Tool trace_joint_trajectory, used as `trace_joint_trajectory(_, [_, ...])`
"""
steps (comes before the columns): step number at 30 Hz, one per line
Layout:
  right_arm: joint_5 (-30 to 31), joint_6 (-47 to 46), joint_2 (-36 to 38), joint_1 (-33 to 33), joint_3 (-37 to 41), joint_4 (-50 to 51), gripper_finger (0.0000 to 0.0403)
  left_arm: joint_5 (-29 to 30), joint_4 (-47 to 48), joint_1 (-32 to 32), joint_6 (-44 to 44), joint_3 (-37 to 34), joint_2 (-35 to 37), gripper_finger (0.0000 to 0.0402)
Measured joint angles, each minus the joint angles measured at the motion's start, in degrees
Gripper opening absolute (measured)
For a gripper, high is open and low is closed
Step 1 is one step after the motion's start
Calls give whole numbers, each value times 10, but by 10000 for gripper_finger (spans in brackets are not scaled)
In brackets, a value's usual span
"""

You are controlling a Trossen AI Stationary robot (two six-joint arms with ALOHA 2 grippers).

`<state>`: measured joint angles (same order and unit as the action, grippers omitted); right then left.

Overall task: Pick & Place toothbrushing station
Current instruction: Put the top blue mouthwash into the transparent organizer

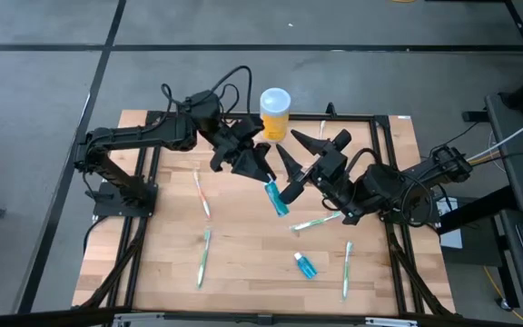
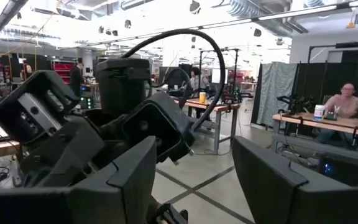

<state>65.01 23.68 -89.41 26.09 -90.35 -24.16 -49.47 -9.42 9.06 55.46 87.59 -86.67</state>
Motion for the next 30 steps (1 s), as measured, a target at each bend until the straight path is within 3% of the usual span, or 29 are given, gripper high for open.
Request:
trace_joint_trajectory(7, [12,71,0,3,0,-58,213,-4,45,5,-31,0,1,92])
trace_joint_trajectory(14, [37,118,1,26,0,-99,213,18,173,34,-153,0,12,92])
trace_joint_trajectory(21, [109,137,1,53,0,-99,213,48,163,60,-190,0,31,92])
trace_joint_trajectory(30, [136,149,1,47,0,-99,213,21,51,23,-121,0,37,92])
